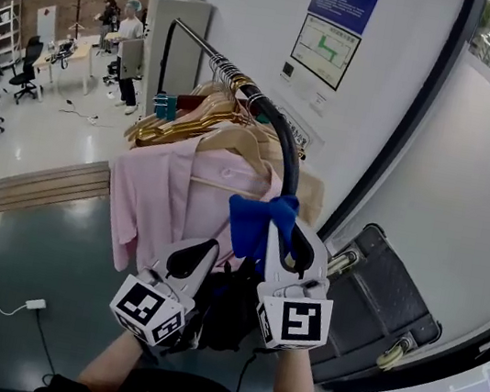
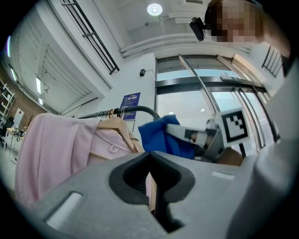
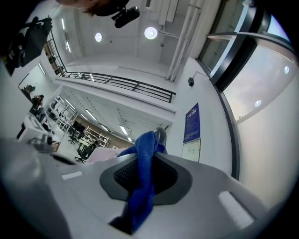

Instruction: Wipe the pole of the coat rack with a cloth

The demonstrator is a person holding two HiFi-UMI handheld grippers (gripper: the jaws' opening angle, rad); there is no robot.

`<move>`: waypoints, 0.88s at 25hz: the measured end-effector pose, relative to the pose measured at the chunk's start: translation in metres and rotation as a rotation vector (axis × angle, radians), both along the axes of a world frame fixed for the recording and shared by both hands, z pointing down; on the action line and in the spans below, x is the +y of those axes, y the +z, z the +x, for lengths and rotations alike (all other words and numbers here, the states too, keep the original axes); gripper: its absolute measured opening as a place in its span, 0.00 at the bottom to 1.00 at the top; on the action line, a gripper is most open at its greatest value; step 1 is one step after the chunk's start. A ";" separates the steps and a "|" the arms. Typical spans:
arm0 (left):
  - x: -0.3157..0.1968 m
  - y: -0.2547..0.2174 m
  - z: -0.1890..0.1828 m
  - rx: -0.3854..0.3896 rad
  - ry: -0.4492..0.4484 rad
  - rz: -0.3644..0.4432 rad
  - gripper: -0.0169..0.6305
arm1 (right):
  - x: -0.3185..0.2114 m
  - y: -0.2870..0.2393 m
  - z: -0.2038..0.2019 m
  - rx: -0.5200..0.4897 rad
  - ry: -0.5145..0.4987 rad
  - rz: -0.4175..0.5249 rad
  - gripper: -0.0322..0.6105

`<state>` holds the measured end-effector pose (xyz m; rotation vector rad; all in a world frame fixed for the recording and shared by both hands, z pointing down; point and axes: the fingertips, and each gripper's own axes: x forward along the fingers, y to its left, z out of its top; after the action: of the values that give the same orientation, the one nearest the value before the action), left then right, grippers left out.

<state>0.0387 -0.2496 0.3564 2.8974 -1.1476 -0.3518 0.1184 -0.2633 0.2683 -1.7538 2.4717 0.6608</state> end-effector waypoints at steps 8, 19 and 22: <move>0.001 0.011 0.011 -0.014 0.013 -0.022 0.03 | 0.003 0.111 0.010 -0.096 -0.030 -0.150 0.13; 0.009 0.016 0.003 -0.016 -0.006 -0.033 0.03 | 0.001 0.074 0.010 -0.026 -0.005 -0.103 0.13; 0.011 0.016 0.002 -0.017 -0.001 -0.038 0.03 | -0.002 0.013 0.009 -0.021 -0.007 0.003 0.13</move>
<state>0.0410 -0.2383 0.3725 2.8725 -1.1452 -0.3030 0.1272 -0.2649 0.2817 -1.7404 2.4604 0.6419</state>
